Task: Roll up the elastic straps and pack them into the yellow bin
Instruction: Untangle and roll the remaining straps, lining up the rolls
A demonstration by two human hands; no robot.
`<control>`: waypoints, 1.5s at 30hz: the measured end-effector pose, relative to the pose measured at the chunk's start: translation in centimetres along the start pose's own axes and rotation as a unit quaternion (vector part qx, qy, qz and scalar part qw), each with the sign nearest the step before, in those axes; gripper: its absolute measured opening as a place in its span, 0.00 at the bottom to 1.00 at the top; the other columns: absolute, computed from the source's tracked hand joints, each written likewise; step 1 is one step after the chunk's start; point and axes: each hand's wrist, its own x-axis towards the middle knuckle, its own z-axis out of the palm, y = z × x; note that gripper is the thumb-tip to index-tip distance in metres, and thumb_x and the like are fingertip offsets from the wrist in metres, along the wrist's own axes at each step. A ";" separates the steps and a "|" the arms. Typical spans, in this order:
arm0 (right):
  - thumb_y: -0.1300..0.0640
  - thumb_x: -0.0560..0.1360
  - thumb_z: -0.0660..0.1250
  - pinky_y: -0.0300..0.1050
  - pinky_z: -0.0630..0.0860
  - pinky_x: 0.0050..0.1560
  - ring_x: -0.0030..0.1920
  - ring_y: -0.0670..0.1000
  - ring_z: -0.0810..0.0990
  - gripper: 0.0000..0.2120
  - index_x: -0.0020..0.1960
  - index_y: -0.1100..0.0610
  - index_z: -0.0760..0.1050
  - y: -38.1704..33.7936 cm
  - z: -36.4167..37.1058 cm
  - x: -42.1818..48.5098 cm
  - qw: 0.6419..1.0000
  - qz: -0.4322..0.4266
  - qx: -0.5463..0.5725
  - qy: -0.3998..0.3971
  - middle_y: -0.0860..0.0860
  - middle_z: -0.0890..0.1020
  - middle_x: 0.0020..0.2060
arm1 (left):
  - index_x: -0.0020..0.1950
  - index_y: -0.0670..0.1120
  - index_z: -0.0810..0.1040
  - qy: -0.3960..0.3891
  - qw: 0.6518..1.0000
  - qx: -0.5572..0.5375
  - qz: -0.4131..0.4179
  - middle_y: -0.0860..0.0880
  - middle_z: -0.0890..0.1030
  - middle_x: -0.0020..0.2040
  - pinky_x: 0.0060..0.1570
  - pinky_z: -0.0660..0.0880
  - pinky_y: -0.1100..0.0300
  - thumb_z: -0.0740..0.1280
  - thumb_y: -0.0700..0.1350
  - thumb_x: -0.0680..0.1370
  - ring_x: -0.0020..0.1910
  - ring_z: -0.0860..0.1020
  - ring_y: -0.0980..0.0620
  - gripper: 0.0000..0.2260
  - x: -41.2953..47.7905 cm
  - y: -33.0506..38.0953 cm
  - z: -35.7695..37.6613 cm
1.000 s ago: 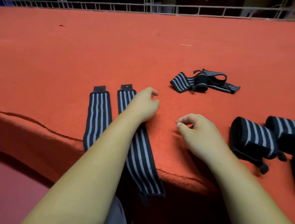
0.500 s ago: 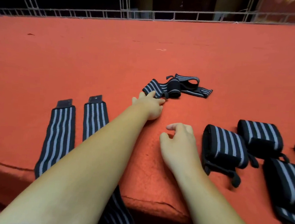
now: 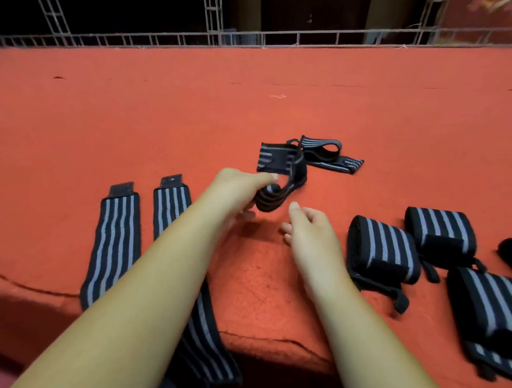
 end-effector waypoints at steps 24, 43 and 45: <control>0.60 0.75 0.59 0.52 0.81 0.52 0.46 0.57 0.85 0.18 0.57 0.61 0.84 -1.1 -3.8 -5.3 0.956 0.124 0.141 -0.225 0.59 0.87 0.50 | 0.72 0.65 0.79 -0.070 0.985 0.125 0.098 0.59 0.80 0.67 0.69 0.79 0.50 0.77 0.54 0.78 0.63 0.83 0.54 0.22 -8.0 -3.7 -4.3; 0.62 0.83 0.69 0.52 0.84 0.43 0.37 0.54 0.86 0.09 0.58 0.55 0.87 -1.9 -4.9 -6.3 0.971 0.039 0.107 -0.211 0.57 0.89 0.44 | 0.62 0.48 0.88 0.013 0.987 -0.072 0.144 0.57 0.88 0.46 0.41 0.73 0.72 0.78 0.40 0.79 0.38 0.82 0.69 0.13 -9.7 -2.4 -3.1; 0.64 0.83 0.68 0.45 0.81 0.35 0.35 0.50 0.85 0.12 0.60 0.54 0.86 -2.4 -5.2 -6.6 0.962 0.035 0.109 -0.247 0.55 0.88 0.44 | 0.67 0.46 0.86 0.064 0.980 -0.121 0.141 0.57 0.84 0.45 0.39 0.73 0.73 0.76 0.35 0.79 0.33 0.79 0.69 0.17 -9.5 -2.5 -3.3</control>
